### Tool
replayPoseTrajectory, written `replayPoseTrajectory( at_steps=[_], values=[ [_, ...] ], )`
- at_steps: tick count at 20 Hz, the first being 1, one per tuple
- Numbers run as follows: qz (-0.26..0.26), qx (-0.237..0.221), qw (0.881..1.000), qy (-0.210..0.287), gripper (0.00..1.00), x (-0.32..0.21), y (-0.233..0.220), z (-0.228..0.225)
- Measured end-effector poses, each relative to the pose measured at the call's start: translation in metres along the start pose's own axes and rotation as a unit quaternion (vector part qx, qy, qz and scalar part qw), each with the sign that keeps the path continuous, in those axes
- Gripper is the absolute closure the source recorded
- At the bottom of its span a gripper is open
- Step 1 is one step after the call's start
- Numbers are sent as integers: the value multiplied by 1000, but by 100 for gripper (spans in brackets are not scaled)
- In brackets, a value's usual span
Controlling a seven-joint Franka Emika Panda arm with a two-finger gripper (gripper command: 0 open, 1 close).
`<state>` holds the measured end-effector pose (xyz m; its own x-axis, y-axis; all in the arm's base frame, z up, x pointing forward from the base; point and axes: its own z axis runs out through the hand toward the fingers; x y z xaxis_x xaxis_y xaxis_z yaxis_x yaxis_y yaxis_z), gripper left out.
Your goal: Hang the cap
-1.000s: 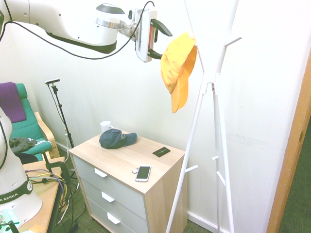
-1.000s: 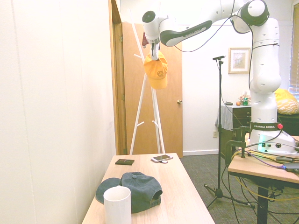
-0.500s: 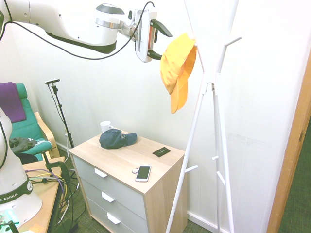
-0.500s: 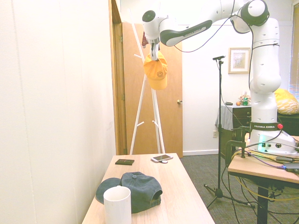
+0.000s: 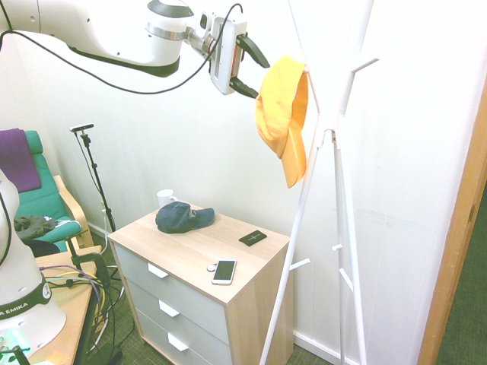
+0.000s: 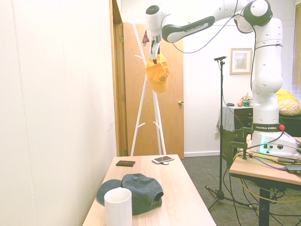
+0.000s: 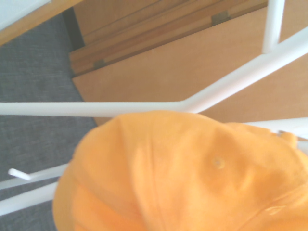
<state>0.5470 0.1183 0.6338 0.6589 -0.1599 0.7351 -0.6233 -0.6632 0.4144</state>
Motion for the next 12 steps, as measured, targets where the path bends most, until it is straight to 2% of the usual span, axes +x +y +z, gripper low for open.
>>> replayPoseTrajectory(
  at_steps=[3,6,9,12],
  values=[
    [23,57,996,-68,0,-8,-9,1],
    [35,112,984,-137,0,-13,-14,-3],
    [38,171,963,-204,0,-9,-12,-13],
    [33,227,935,-269,0,-7,-10,-20]
  ],
)
